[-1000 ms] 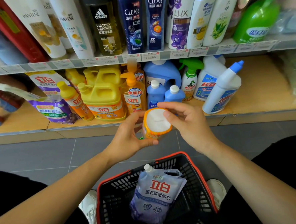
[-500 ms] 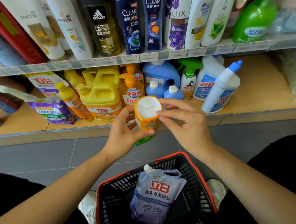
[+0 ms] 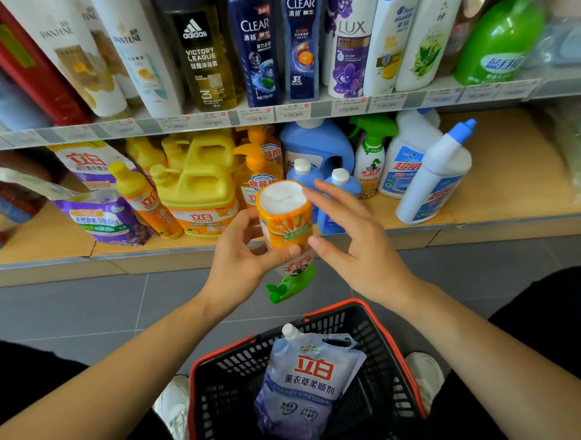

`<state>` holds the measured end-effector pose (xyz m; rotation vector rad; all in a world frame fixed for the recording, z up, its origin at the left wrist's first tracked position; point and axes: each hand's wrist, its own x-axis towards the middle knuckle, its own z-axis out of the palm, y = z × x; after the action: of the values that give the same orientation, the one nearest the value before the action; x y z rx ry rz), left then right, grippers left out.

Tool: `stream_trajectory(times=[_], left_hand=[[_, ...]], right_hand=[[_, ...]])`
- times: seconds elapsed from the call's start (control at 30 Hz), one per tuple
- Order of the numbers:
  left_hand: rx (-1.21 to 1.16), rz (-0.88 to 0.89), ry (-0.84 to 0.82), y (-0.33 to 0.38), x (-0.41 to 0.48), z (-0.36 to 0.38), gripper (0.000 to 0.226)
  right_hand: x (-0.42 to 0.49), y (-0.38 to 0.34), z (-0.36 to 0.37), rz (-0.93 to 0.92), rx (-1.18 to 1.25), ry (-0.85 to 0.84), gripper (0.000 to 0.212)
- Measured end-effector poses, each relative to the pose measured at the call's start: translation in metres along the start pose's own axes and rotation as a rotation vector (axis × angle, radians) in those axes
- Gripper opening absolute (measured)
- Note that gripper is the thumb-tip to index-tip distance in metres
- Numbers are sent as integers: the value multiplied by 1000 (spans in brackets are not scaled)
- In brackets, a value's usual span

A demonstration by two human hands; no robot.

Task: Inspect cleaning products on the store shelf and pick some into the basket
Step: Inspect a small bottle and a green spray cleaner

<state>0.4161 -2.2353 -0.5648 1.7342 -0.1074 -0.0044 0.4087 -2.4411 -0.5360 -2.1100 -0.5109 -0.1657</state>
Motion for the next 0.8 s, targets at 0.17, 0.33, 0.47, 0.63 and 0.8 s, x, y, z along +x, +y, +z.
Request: stream_trajectory(times=[0.17,0.33,0.47,0.63,0.8], left_hand=[[-241,-83,68,6,6,-5,52],[-459,-147,58,8,12,-6,27],[-587,-164,78,8,15,-8,37],[-621,-270,55,0,22,-14,36],[-379,-502,14,-17,26,-6,32]], right_hand=[[0,27,-4,408,-49,-237,79],[-5,42,9,567,247,-333,50],[-4,49,5,709,588,-153,40],[-8,48,-7,635,552,-192,40],[-18,49,-29,555,480,42,47]])
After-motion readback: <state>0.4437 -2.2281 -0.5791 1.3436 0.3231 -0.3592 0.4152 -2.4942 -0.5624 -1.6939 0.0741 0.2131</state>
